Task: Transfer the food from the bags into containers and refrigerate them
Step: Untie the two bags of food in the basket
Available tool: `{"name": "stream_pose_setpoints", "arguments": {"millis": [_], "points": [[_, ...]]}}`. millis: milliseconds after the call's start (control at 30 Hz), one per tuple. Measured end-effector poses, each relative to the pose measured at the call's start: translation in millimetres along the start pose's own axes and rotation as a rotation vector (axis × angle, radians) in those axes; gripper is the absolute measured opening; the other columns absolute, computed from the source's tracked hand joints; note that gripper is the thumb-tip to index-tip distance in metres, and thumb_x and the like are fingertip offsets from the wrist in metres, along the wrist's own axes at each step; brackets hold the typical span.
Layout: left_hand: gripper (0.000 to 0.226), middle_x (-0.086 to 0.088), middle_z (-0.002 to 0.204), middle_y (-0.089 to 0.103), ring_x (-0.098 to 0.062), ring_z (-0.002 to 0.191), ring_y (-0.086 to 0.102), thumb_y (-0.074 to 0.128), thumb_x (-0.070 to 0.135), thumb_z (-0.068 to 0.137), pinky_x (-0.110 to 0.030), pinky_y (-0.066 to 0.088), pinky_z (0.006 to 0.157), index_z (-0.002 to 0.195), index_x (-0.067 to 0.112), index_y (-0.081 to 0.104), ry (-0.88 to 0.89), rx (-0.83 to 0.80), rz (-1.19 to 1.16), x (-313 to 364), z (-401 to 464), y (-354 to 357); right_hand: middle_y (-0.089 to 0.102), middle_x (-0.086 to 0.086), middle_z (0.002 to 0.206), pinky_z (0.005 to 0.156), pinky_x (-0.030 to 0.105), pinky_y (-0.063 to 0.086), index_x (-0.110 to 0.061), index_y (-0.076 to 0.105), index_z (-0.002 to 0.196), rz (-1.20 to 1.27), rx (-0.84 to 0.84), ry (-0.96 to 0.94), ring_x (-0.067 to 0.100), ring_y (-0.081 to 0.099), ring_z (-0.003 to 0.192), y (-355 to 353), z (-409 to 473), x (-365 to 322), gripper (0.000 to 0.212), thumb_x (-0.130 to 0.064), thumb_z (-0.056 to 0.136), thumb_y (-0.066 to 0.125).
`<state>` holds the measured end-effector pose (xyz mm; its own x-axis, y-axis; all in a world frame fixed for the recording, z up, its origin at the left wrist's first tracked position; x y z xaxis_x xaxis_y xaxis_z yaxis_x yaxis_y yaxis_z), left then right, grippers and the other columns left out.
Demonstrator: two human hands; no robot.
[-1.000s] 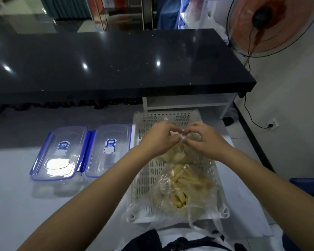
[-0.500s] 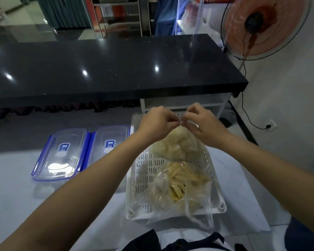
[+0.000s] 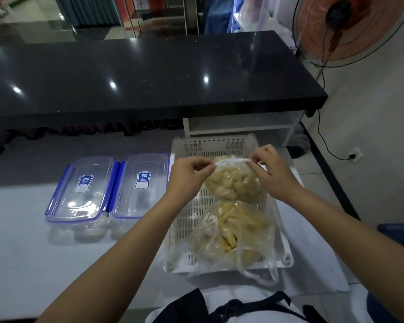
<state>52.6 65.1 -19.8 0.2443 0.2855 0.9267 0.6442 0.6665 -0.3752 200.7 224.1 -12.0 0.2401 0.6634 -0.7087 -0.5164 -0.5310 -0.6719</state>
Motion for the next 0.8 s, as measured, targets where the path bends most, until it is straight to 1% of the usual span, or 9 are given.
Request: {"name": "stream_pose_setpoints", "arguments": {"millis": [33,133,233,300,400,500,567,700,800], "points": [[0.007,0.007,0.088,0.075,-0.010,0.086,0.069,0.077,0.021,0.086,-0.036,0.058,0.087,0.092,0.023,0.077,0.032,-0.005,0.045,4.5,0.2,-1.4,0.049,-0.004,0.097,0.088,0.041,0.052,-0.030,0.056,0.090,0.021,0.002,0.001,0.013,0.056,0.091,-1.5,0.5,1.2,0.010,-0.025,0.097,0.060],[0.037,0.007,0.113,0.068,-0.007,0.103,0.062,0.078,0.029,0.085,-0.024,0.050,0.092,0.120,0.021,0.070,0.124,-0.066,0.194,23.9,2.9,-0.4,0.054,-0.007,0.101,0.092,0.038,0.051,-0.033,0.058,0.100,0.062,-0.013,-0.004,0.011,0.059,0.097,-6.0,2.1,0.4,0.015,-0.021,0.094,0.064],[0.045,0.005,0.125,0.065,-0.008,0.114,0.059,0.074,0.033,0.088,-0.025,0.046,0.097,0.131,0.021,0.063,0.204,-0.190,0.358,40.6,8.5,13.1,0.057,-0.009,0.109,0.092,0.032,0.049,-0.033,0.062,0.112,0.039,-0.071,-0.019,0.009,0.058,0.103,-5.3,6.7,-7.3,0.021,-0.025,0.092,0.066],[0.040,0.002,0.124,0.068,-0.010,0.113,0.061,0.070,0.031,0.092,-0.023,0.045,0.092,0.130,0.019,0.065,0.233,-0.238,0.436,49.3,12.3,21.5,0.057,-0.011,0.112,0.092,0.030,0.047,-0.029,0.065,0.116,-0.030,-0.095,-0.039,0.010,0.056,0.106,-4.8,13.0,-14.4,0.025,-0.033,0.092,0.067],[0.025,0.001,0.109,0.074,-0.010,0.098,0.064,0.065,0.026,0.095,-0.019,0.044,0.075,0.117,0.018,0.073,0.265,-0.278,0.522,59.8,17.6,31.2,0.058,-0.007,0.111,0.094,0.035,0.043,-0.025,0.069,0.113,-0.273,-0.121,-0.122,0.013,0.053,0.107,-1.6,22.5,-25.8,0.030,-0.045,0.091,0.064],[0.019,0.002,0.098,0.076,-0.011,0.089,0.066,0.067,0.028,0.094,-0.030,0.053,0.077,0.107,0.022,0.077,0.295,-0.291,0.613,65.3,20.5,34.6,0.062,-0.001,0.113,0.102,0.042,0.038,-0.022,0.073,0.108,-0.470,-0.157,-0.217,0.019,0.052,0.112,6.0,27.9,-37.8,0.030,-0.045,0.094,0.060],[0.017,0.005,0.093,0.077,-0.013,0.086,0.067,0.067,0.033,0.093,-0.037,0.056,0.076,0.104,0.026,0.078,0.319,-0.270,0.673,68.5,21.9,30.8,0.063,-0.002,0.115,0.107,0.042,0.032,-0.024,0.074,0.110,-0.538,-0.201,-0.250,0.020,0.051,0.117,9.7,29.8,-43.0,0.032,-0.044,0.097,0.054],[0.019,0.008,0.088,0.075,-0.012,0.081,0.066,0.064,0.038,0.095,-0.028,0.047,0.064,0.103,0.028,0.078,0.394,-0.196,0.731,84.8,19.9,17.9,0.064,-0.004,0.104,0.102,0.041,0.031,-0.023,0.077,0.102,-0.526,-0.167,-0.324,0.021,0.053,0.109,-0.3,34.5,-59.6,0.037,-0.044,0.100,0.046],[0.018,0.008,0.087,0.076,-0.012,0.082,0.067,0.065,0.040,0.094,-0.035,0.054,0.071,0.101,0.030,0.078,0.419,-0.121,0.680,96.6,19.1,4.0,0.063,-0.003,0.100,0.097,0.039,0.032,-0.019,0.078,0.090,-0.460,-0.061,-0.377,0.020,0.053,0.107,-16.0,39.2,-74.9,0.047,-0.048,0.094,0.042]]}}
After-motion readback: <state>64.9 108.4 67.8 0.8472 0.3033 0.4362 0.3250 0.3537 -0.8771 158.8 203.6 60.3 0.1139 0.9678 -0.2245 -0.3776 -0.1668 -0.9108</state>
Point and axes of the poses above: each hand's wrist, its own z-axis towards the middle knuckle, its own y-axis out of the palm, x = y × z, the point moved 8 cm from there along z, towards the middle knuckle
